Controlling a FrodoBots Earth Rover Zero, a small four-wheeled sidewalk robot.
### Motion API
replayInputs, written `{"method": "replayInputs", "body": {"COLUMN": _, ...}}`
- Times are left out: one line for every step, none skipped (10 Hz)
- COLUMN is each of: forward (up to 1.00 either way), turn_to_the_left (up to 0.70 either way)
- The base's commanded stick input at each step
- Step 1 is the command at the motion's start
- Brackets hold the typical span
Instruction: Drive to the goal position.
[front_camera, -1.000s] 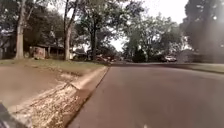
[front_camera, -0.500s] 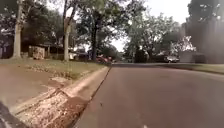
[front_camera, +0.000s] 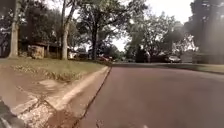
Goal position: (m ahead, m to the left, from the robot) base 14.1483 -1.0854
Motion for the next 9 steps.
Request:
{"method": "replayInputs", "body": {"forward": 1.0, "turn_to_the_left": 0.0}}
{"method": "replayInputs", "body": {"forward": 1.0, "turn_to_the_left": 0.0}}
{"method": "replayInputs", "body": {"forward": 1.0, "turn_to_the_left": 0.0}}
{"method": "replayInputs", "body": {"forward": 1.0, "turn_to_the_left": 0.0}}
{"method": "replayInputs", "body": {"forward": 1.0, "turn_to_the_left": 0.0}}
{"method": "replayInputs", "body": {"forward": 1.0, "turn_to_the_left": 0.0}}
{"method": "replayInputs", "body": {"forward": 1.0, "turn_to_the_left": 0.0}}
{"method": "replayInputs", "body": {"forward": 1.0, "turn_to_the_left": 0.0}}
{"method": "replayInputs", "body": {"forward": 1.0, "turn_to_the_left": 0.0}}
